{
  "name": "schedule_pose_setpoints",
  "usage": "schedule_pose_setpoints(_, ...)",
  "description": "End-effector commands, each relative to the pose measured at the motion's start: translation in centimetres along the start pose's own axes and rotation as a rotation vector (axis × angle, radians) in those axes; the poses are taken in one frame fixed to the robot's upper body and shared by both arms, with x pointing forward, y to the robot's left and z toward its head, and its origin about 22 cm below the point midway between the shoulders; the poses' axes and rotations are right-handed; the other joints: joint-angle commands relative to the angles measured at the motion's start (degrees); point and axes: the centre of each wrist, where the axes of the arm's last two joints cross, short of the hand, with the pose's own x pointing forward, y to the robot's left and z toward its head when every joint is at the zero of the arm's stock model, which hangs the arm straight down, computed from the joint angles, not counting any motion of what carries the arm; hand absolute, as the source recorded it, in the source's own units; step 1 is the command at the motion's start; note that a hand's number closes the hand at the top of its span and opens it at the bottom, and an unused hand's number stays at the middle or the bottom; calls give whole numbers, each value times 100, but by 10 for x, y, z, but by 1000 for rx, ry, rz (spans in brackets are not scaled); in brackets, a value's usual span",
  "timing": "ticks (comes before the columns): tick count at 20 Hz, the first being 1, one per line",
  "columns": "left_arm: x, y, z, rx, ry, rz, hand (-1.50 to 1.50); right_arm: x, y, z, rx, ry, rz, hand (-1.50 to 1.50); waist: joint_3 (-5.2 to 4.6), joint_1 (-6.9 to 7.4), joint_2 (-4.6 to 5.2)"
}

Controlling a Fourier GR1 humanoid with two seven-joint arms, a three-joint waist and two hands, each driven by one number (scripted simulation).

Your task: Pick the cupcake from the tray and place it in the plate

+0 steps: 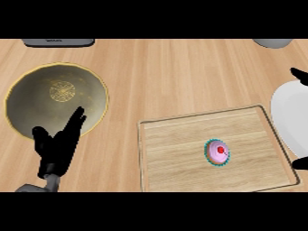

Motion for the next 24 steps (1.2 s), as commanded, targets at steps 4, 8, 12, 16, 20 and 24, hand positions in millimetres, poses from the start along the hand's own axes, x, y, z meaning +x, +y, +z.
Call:
schedule_pose_setpoints(4, -9, -4, -3, -21, 52, 5, 0, 40, 44, -1, 81, 85, 87, -150, -26, 24, 41)
schedule_pose_setpoints(8, -1, 0, -4, -13, 80, 11, 0, 51, 61, -10, 70, 107, 126, -150, -24, 36, 43)
schedule_pose_setpoints(12, -13, -4, -1, -17, 72, 3, 0, 42, 68, -13, 145, 168, 146, -150, -23, 26, 45)
schedule_pose_setpoints(16, -26, -7, -3, -24, 66, 3, 0, 48, 100, -8, 205, 177, 115, -150, -24, -6, 42)
schedule_pose_setpoints(20, -19, -8, -2, -25, 58, 14, 0, 68, 99, -7, 199, 175, 118, -150, -24, -4, 36)
schedule_pose_setpoints(24, -17, -7, 2, -16, 61, -2, 0, 53, 118, -21, 171, 169, 125, -150, -21, 17, 40)
